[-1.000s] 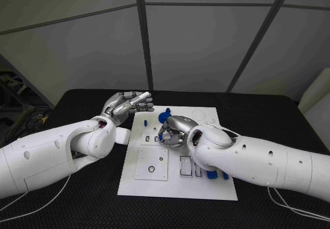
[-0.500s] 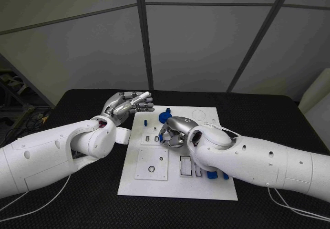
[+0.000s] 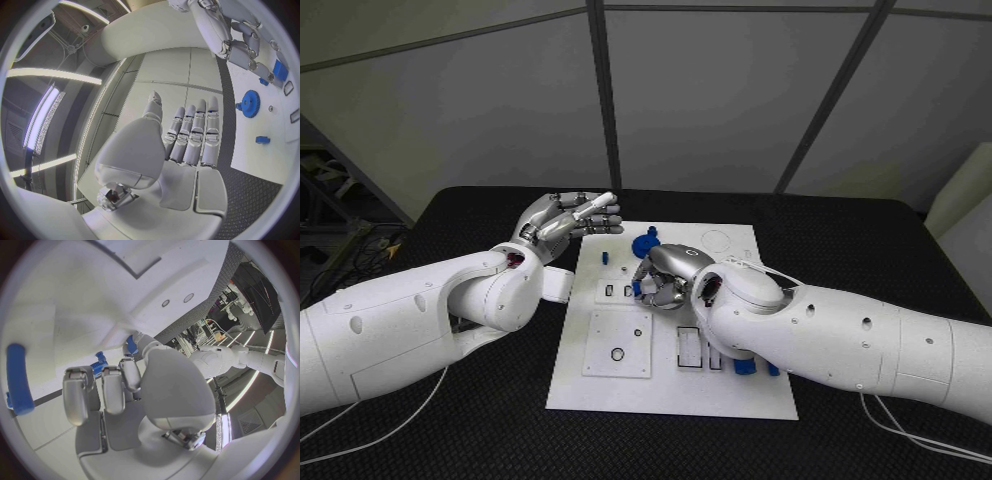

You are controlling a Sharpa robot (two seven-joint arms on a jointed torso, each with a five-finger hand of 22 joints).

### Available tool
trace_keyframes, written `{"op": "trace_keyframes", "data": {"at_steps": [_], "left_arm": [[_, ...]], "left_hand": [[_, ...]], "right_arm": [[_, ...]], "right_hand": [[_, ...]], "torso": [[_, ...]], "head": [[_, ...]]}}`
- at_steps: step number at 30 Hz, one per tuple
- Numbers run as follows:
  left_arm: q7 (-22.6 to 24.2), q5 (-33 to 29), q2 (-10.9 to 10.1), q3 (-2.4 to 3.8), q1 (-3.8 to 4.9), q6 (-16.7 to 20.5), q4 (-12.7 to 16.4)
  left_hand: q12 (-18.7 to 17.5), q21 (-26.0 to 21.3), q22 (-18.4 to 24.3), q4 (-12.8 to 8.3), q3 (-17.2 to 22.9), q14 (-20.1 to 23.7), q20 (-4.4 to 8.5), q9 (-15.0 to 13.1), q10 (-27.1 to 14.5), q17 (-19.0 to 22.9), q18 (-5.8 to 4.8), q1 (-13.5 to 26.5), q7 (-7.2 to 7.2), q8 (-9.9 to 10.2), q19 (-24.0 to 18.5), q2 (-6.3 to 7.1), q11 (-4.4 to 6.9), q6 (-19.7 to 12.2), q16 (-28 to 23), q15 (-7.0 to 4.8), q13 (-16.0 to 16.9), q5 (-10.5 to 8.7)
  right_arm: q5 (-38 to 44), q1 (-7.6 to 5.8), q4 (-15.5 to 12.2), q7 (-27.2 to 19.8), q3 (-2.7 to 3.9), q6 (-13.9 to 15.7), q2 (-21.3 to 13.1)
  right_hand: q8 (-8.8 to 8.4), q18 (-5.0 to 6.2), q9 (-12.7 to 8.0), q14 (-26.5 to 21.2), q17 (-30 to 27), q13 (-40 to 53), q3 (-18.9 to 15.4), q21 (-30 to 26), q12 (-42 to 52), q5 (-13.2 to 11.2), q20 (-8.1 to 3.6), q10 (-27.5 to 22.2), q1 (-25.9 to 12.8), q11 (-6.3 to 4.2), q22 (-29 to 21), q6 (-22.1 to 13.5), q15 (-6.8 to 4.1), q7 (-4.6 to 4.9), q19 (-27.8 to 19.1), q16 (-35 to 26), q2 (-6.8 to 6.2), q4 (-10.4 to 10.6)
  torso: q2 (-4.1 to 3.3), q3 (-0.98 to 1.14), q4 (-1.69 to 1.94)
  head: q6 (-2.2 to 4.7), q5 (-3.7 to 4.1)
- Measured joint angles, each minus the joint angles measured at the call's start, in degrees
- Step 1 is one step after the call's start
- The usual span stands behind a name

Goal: Assemble the parts on the task board

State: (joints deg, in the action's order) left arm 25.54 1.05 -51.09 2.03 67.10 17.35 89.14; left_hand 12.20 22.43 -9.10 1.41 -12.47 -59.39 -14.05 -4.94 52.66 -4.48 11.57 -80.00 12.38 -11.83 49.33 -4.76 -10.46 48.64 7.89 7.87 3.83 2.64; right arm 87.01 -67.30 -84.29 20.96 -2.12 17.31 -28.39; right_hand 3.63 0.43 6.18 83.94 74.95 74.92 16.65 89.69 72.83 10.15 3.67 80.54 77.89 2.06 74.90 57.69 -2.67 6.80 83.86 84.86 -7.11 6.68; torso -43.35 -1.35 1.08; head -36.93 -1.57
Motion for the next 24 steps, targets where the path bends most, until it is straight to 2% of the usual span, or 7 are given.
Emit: {"op": "trace_keyframes", "data": {"at_steps": [11,12,13,18,19,20,24], "left_arm": [[0.0,0.0,0.0,0.0,0.0,0.0,0.0],[0.0,0.0,0.0,0.0,0.0,0.0,0.0],[0.0,0.0,0.0,0.0,0.0,0.0,0.0],[-0.1,0.0,0.0,0.0,0.0,-0.1,-0.1],[-0.1,0.0,0.0,0.0,0.0,-0.1,-0.1],[-0.2,0.0,0.0,0.0,0.0,-0.1,-0.1],[-0.3,0.0,0.0,0.0,0.0,-0.1,-0.5]], "left_hand": [[0.0,0.0,0.0,0.0,0.0,0.0,0.0,0.0,0.0,0.0,-0.1,0.0,0.0,0.0,0.0,0.0,0.0,0.0,0.0,0.0,0.0,0.0],[0.0,0.0,0.0,0.0,0.0,0.0,0.0,0.0,0.0,0.0,-0.84,0.0,0.0,0.0,0.0,0.0,0.0,0.0,0.0,0.0,0.0,0.0],[0.0,0.0,0.0,0.0,0.0,0.0,0.0,0.0,0.0,0.0,-4.01,0.0,0.0,0.0,0.0,0.0,0.0,0.0,0.0,0.0,0.0,0.0],[-0.2,0.0,0.1,-0.3,-0.3,0.0,0.0,0.0,0.3,0.0,-3.88,0.0,0.0,0.1,0.0,-0.03,0.03,0.0,-0.1,0.0,0.0,0.0],[-0.3,0.0,0.1,-0.3,-0.3,0.0,0.0,0.0,0.4,0.1,-3.36,-0.3,0.0,0.2,0.0,-0.3,0.01,0.0,-0.2,0.0,0.0,0.0],[-0.3,0.0,0.1,-0.3,-0.3,0.0,0.0,0.0,0.4,0.1,-0.1,-0.3,0.0,0.2,0.0,-0.3,0.01,0.0,-0.2,0.0,0.0,0.0],[-0.3,0.0,0.1,-0.3,-0.3,0.0,0.0,0.0,0.4,0.1,0.0,-0.3,0.0,0.2,0.0,-0.3,0.01,0.0,-0.2,0.0,0.0,0.0]], "right_arm": [[0.0,0.11,0.0,0.1,-0.09,1.0,0.0],[0.0,0.11,-0.1,0.1,-0.09,1.3,0.0],[0.0,0.11,-0.1,0.1,-0.09,1.5,0.0],[-0.1,0.13,-0.7,-0.1,-0.09,3.3,-0.5],[-0.1,0.16,-1.0,-0.3,-0.09,3.9,-0.8],[-0.2,0.18,-1.3,-0.5,-0.09,4.4,-1.1],[-0.7,0.25,-3.6,-2.1,-0.07,5.9,-3.5]], "right_hand": [[0.0,0.0,-0.2,0.0,0.0,-1.0,-2.0,0.0,-2.3,-3.5,0.43,-1.5,-2.0,0.43,0.0,-4.0,0.44,0.53,0.0,-0.5,-2.03,1.3],[0.0,0.0,-0.3,0.0,0.0,-1.4,-2.2,0.0,-2.8,-3.7,0.43,-1.9,-2.1,0.44,0.0,-4.6,0.44,0.56,0.0,-0.5,-2.09,1.6],[0.0,0.0,-0.3,0.0,0.0,-1.7,-2.4,0.0,-3.2,-3.8,0.43,-2.2,-2.2,0.51,0.0,-5.1,0.44,0.64,0.0,-0.5,-2.21,1.8],[0.0,0.0,-0.4,0.2,0.0,-3.2,-3.5,0.0,-4.9,-3.8,0.63,-3.0,-2.4,0.71,0.0,-6.8,0.64,0.95,0.2,-0.9,-2.45,2.9],[0.0,0.0,-0.4,0.2,0.0,-3.2,-3.6,0.0,-4.9,-3.8,0.63,-3.0,-2.2,0.71,0.0,-6.8,0.64,0.95,0.2,-0.9,-2.69,3.0],[0.0,0.0,-0.4,0.2,0.0,-3.3,-3.8,0.0,-4.9,-3.8,0.63,-3.0,-2.0,0.71,0.0,-6.9,0.64,1.02,0.2,-1.1,-2.9,3.1],[0.0,0.0,-0.4,0.1,0.0,-3.8,-3.9,-0.3,-5.5,-3.8,0.62,-3.3,-1.6,0.99,0.0,-7.3,0.75,1.06,0.2,-1.6,-3.28,3.8]], "torso": [[-0.01,-0.01,0.0],[-0.01,-0.01,0.0],[-0.01,-0.01,0.0],[-0.01,0.0,0.01],[-0.01,0.01,0.01],[-0.01,0.02,0.01],[0.04,0.04,0.02]], "head": [[0.01,0.04],[0.01,0.04],[0.01,0.04],[-0.02,0.04],[-0.02,0.04],[-0.02,0.04],[0.01,0.01]]}}
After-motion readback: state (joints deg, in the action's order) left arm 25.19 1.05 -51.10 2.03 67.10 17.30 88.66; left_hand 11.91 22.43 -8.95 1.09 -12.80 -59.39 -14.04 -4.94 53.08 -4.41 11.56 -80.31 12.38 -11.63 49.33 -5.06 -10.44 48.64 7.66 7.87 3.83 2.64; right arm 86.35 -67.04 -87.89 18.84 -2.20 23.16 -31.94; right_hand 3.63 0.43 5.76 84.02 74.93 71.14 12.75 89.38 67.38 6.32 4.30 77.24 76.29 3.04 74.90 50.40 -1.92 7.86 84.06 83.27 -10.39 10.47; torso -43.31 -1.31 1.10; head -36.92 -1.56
